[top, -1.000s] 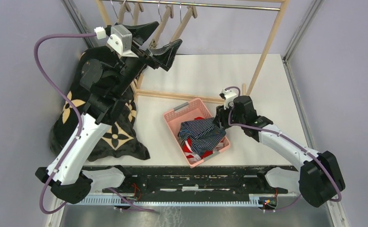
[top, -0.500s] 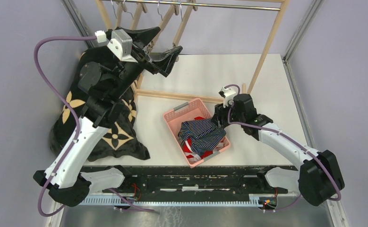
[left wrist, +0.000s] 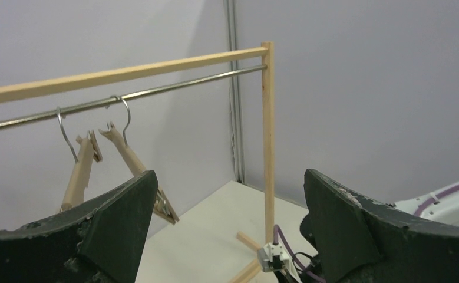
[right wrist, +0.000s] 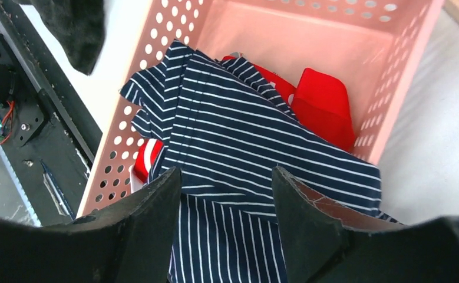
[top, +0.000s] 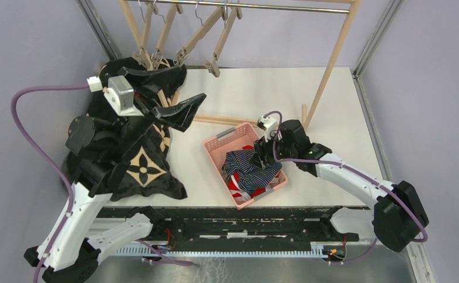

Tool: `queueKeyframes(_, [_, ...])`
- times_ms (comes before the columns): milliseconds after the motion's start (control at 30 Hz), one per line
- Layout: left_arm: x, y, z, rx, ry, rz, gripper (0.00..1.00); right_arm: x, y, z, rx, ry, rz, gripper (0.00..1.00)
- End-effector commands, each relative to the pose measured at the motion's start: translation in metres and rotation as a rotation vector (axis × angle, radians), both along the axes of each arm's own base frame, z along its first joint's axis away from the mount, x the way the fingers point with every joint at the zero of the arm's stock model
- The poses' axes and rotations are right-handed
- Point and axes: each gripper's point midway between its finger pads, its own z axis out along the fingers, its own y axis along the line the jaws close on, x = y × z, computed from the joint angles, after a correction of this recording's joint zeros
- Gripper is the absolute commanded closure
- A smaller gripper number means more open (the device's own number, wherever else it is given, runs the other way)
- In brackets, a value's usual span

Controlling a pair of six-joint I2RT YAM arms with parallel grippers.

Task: Remove the underwear clipped to the hanger

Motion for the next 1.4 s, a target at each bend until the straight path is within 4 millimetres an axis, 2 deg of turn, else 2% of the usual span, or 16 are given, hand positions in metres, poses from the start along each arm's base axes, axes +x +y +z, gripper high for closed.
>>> queueKeyframes(0, [-0.011,0.01,-0.011,-0.033,0.033,0.0,0.01,0.012,0.016,0.0,0.0,-0.026,0.025,0.33])
queueKeyframes(133, [-0.015,0.011,-0.022,-0.023,0.046,-0.006,0.01,0.019,0.027,-0.021,-0.034,0.021,0.03,0.29])
queueKeyframes(200, [-0.016,0.013,-0.027,-0.024,0.056,-0.003,0.01,0.026,0.028,-0.029,-0.069,0.03,0.014,0.32])
queueKeyframes(233, [-0.017,0.014,-0.029,-0.029,0.056,-0.001,0.01,0.028,0.029,-0.033,-0.084,0.033,0.009,0.38])
queueKeyframes(367, [-0.018,0.02,-0.034,-0.038,0.057,0.019,0.01,0.036,0.024,-0.038,-0.131,0.02,-0.031,0.82])
queueKeyframes(433, [-0.018,0.023,-0.035,-0.043,0.058,0.032,0.01,0.041,0.02,-0.035,-0.14,-0.001,-0.063,0.98])
queueKeyframes(567, [-0.016,0.024,-0.039,-0.047,0.066,0.044,0.01,0.052,0.021,-0.014,-0.13,-0.059,-0.087,0.99])
queueKeyframes(733, [-0.014,0.025,-0.044,-0.036,0.07,0.055,0.01,0.056,0.039,0.038,-0.062,-0.138,-0.028,0.99])
queueKeyframes(933, [-0.01,0.034,-0.049,-0.031,0.074,0.114,0.01,0.044,0.055,0.099,0.016,-0.217,0.049,0.99])
queueKeyframes(1000, [-0.008,0.036,-0.052,-0.032,0.08,0.13,0.01,0.037,0.061,0.112,0.047,-0.228,0.079,0.99])
queueKeyframes(1133, [-0.003,0.035,-0.055,-0.028,0.091,0.138,0.01,0.023,0.073,0.116,0.053,-0.23,0.122,0.99])
queueKeyframes(1367, [0.003,0.034,-0.06,-0.021,0.103,0.154,0.01,-0.006,0.093,0.095,0.023,-0.2,0.178,0.99])
